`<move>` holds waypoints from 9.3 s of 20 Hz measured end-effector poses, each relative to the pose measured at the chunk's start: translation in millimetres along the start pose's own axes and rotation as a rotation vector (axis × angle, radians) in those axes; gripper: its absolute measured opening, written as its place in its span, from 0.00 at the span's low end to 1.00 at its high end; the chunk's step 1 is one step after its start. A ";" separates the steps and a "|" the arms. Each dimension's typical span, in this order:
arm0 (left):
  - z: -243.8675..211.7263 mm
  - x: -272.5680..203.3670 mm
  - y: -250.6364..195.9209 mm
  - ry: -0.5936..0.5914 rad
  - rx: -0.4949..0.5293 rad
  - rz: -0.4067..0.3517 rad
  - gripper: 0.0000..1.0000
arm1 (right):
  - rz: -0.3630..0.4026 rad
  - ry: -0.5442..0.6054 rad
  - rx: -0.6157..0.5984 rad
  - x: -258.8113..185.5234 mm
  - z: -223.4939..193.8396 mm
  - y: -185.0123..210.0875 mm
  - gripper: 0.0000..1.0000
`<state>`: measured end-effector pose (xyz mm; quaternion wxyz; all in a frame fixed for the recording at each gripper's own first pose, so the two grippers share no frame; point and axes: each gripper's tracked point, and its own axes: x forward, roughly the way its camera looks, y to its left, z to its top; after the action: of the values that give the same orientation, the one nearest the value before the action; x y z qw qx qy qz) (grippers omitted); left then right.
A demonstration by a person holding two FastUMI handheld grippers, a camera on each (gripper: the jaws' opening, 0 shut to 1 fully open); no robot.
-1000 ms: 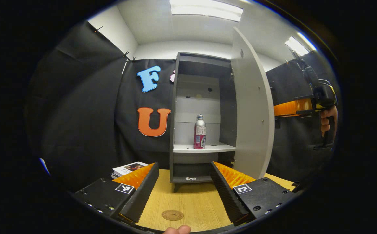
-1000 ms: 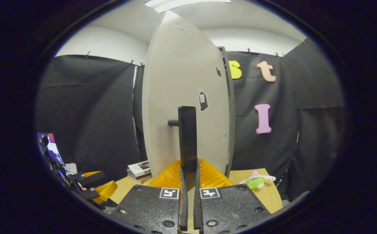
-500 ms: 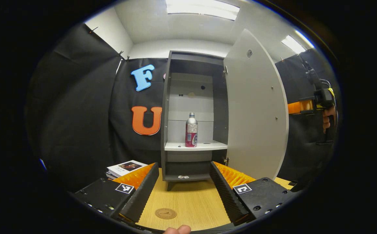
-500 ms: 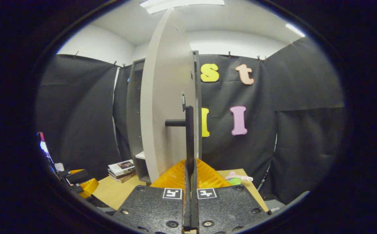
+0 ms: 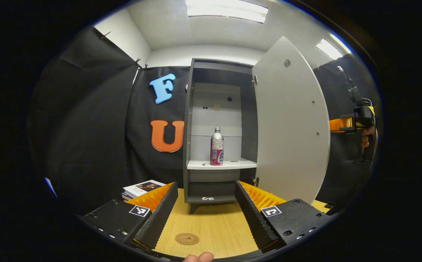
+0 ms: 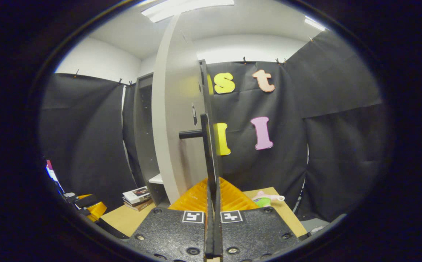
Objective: Open the cabinet door with the right hand, grasp the bottle in the cabinet with the left hand and place it on the coaster, then close the cabinet door with the right hand.
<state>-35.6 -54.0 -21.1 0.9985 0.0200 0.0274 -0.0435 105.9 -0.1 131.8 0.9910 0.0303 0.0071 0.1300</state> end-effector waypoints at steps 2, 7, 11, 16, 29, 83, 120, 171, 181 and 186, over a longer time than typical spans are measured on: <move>0.9 -0.8 1.8 -0.008 0.002 0.006 0.95 | -0.006 -0.014 -0.023 -12.2 2.3 -2.6 0.03; -6.8 -0.7 -3.3 0.000 -0.009 -0.002 0.95 | -0.051 -0.048 -0.059 -43.8 -12.8 -21.0 0.02; -6.7 4.9 -8.6 0.004 -0.025 -0.019 0.95 | -0.077 -0.030 -0.013 -49.0 -40.7 -33.6 0.60; 1.9 19.5 -16.4 -0.008 -0.022 -0.040 0.95 | -0.060 -0.012 -0.046 -42.4 -57.3 -34.9 0.75; 78.2 222.5 -48.6 -0.082 -0.089 -0.186 0.95 | -0.091 -0.048 0.030 -44.2 -49.9 -47.7 0.77; -147.6 142.2 80.2 0.053 0.014 0.087 0.73 | -0.134 -0.056 -0.010 -27.2 -32.3 -28.5 0.77; -259.4 91.1 77.5 0.115 0.079 0.132 0.89 | -0.183 -0.024 -0.048 -20.3 -26.7 -25.9 0.77; 22.3 31.7 104.8 0.018 0.096 0.156 0.96 | 0.151 -0.099 0.009 66.3 -9.8 114.8 0.77; 13.1 36.3 116.1 0.036 0.083 0.159 0.96 | 0.281 -0.060 -0.002 136.4 -24.3 199.7 0.77; 9.9 35.5 120.1 0.033 0.073 0.164 0.96 | 0.235 -0.066 -0.032 134.0 -32.9 191.1 0.77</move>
<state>10.8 62.1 -8.7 0.9967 0.0592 0.0403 0.0380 185.5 220.7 110.0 0.9690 0.0194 -0.0314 0.2441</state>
